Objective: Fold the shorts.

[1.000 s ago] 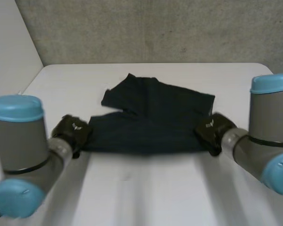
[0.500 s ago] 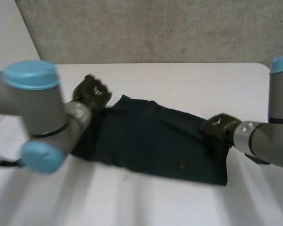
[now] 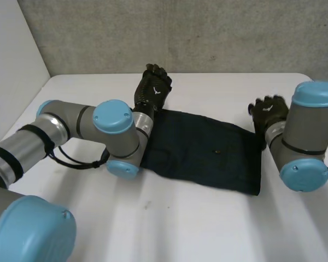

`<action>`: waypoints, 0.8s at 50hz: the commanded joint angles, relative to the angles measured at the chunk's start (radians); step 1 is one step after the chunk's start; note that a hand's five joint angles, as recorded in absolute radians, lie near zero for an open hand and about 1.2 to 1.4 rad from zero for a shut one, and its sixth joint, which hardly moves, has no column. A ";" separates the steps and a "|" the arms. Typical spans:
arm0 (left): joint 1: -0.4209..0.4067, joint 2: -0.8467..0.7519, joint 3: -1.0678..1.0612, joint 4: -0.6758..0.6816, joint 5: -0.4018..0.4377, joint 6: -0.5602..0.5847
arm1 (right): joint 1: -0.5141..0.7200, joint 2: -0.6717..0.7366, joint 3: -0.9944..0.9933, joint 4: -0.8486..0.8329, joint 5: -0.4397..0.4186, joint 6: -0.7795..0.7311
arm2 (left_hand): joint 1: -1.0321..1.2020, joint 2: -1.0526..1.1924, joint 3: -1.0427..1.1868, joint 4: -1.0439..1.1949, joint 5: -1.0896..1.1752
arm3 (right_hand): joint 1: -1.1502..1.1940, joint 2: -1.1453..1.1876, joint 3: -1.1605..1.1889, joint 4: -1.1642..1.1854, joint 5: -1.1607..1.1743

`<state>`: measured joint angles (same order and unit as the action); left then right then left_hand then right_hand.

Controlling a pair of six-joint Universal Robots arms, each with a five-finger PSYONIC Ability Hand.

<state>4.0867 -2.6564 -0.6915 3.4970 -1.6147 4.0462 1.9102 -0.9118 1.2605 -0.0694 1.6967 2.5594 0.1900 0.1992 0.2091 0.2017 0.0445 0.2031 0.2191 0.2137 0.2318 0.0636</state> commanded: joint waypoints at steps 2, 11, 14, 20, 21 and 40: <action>0.027 0.257 -0.295 -0.013 0.013 -0.203 | -0.013 -0.284 0.197 -0.087 -0.083 0.189 | -0.015 -0.025 -0.035 -0.027 -0.045 | -0.029 -0.045 -0.039 -0.057 -0.064; 0.101 0.535 -0.667 -0.018 0.056 -0.541 | -0.071 -0.418 0.474 -0.007 -0.245 0.269 | -0.015 -0.025 -0.035 -0.027 -0.045 | -0.029 -0.045 -0.039 -0.057 -0.064; 0.113 0.599 -0.779 -0.016 0.093 -0.624 | -0.074 -0.417 0.540 -0.015 -0.250 0.275 | -0.006 -0.015 -0.025 -0.018 -0.035 | -0.029 -0.045 -0.039 -0.057 -0.064; 0.130 0.665 -0.934 -0.016 0.115 -0.678 | -0.069 -0.374 0.646 -0.144 -0.250 0.275 | 0.006 -0.003 -0.013 -0.006 -0.023 | 0.075 0.059 0.065 0.047 0.040; 0.130 0.668 -0.947 -0.015 0.113 -0.678 | -0.068 -0.362 0.649 -0.157 -0.249 0.274 | 0.006 -0.003 -0.013 -0.006 -0.023 | 0.096 0.080 0.085 0.067 0.061; 0.133 0.713 -0.985 -0.010 0.105 -0.679 | -0.169 -0.315 0.611 -0.176 -0.255 0.216 | 0.006 -0.003 -0.013 -0.006 -0.023 | 1.193 1.177 1.183 1.164 1.158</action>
<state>4.2190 -1.9733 -1.6695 3.4916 -1.5080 3.3688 1.7918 -1.1686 1.8674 -0.2803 1.4465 2.8191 0.1899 0.1983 0.2091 0.2017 0.0445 0.8538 1.1559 1.1808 1.1888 0.8821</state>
